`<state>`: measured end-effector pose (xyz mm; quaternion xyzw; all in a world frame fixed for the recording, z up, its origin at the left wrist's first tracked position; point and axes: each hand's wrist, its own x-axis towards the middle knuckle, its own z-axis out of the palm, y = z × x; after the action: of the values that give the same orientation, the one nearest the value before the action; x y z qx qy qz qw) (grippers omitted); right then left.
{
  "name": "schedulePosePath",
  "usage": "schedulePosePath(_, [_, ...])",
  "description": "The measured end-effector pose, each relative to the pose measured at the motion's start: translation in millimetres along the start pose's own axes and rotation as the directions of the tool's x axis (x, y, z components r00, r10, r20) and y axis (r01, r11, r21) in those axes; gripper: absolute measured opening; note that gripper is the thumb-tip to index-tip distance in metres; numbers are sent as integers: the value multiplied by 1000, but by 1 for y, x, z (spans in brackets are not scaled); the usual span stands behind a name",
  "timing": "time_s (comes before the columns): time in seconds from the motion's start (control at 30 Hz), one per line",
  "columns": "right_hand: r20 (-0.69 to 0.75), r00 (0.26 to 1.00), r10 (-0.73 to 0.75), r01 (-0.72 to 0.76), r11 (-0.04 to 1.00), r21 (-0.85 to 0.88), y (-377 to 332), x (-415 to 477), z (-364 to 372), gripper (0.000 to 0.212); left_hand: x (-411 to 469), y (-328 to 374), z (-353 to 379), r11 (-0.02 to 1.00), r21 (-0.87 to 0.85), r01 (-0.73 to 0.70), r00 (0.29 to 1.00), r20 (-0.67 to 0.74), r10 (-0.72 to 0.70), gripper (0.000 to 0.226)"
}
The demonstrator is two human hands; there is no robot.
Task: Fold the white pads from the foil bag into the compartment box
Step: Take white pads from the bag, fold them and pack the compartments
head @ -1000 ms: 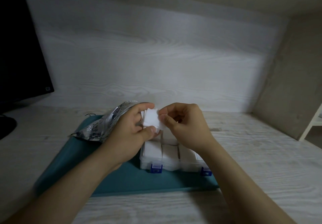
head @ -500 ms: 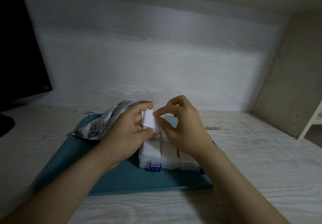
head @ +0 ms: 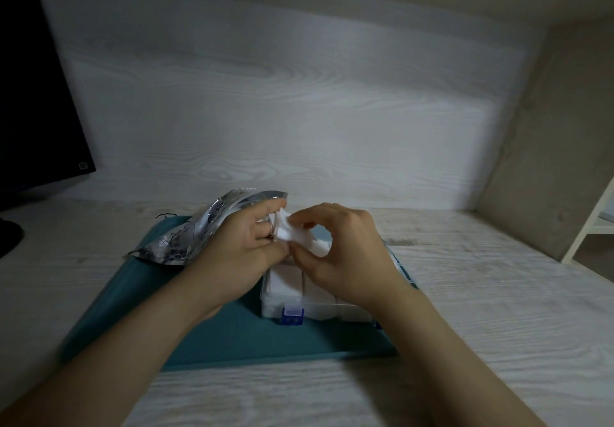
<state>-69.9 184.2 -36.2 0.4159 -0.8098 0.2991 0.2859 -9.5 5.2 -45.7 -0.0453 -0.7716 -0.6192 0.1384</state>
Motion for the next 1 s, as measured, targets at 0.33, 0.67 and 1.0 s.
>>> schedulePosePath(0.33, [-16, 996, 82, -81, 994, 77, -3, -2, 3, 29, 0, 1, 1, 1000, 24, -13, 999, -29, 14, 53])
schedulePosePath(0.67, [-105, 967, 230, -198, 947, 252, 1, 1, 3, 14, 2, -4, -1, 998, -9, -70, 990, -122, 68, 45])
schedulePosePath(1.0, [238, 741, 628, -550, 363, 753, -2, 2, -19, 17, 5, -1, 1, 975, -214, -64, 988, -151, 31, 29])
